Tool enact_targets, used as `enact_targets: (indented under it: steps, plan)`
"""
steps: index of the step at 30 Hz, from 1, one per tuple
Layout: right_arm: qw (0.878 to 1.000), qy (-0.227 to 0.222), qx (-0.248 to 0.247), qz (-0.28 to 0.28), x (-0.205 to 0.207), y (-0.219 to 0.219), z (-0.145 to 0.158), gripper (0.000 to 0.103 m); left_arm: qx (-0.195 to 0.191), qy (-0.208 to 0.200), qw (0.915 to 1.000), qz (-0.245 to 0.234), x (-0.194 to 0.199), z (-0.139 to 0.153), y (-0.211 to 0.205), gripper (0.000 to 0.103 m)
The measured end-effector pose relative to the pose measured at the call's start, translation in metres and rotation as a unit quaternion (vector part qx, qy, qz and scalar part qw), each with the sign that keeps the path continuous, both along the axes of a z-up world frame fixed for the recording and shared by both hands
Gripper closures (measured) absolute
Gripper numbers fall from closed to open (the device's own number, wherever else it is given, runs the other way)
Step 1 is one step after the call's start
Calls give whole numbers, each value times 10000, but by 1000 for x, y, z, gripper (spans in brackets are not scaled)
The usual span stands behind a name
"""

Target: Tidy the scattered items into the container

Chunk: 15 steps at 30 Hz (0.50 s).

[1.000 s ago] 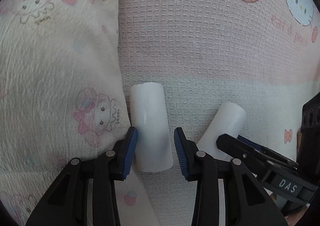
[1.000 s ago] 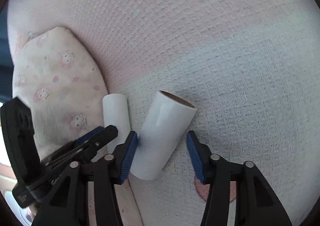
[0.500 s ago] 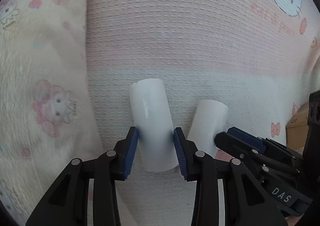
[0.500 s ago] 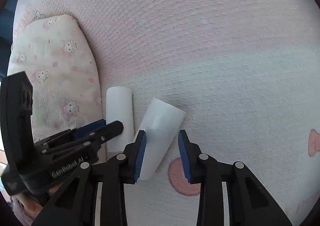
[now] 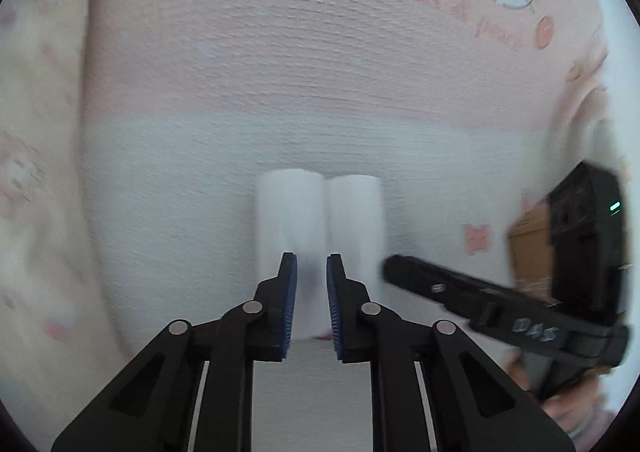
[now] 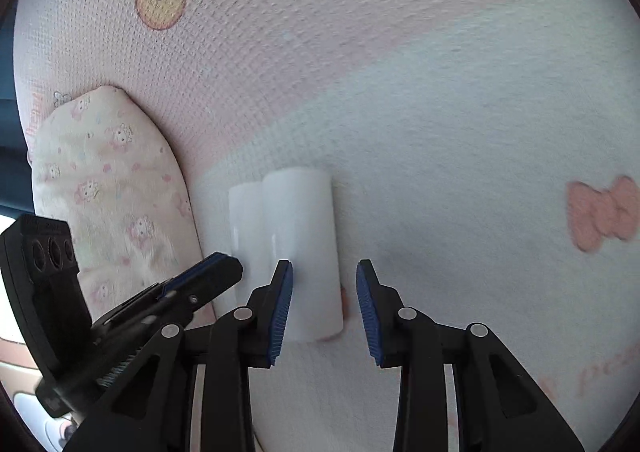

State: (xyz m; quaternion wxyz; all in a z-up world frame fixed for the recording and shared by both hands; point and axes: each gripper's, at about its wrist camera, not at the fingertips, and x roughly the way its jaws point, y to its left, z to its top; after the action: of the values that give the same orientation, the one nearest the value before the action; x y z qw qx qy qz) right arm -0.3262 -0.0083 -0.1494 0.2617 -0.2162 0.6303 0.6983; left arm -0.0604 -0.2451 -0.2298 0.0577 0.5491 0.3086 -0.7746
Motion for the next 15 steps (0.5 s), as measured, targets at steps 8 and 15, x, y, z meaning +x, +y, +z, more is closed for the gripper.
enact_targets:
  steps: [8,15]
  plan:
    - [9992,-302,71,-269,16,-7,-2,72,-54,495,9986,169,-1,13,62,95]
    - [9943,-587,836,-306,24,-15,30,72,-1614,553,9852,186,2,51,53,76]
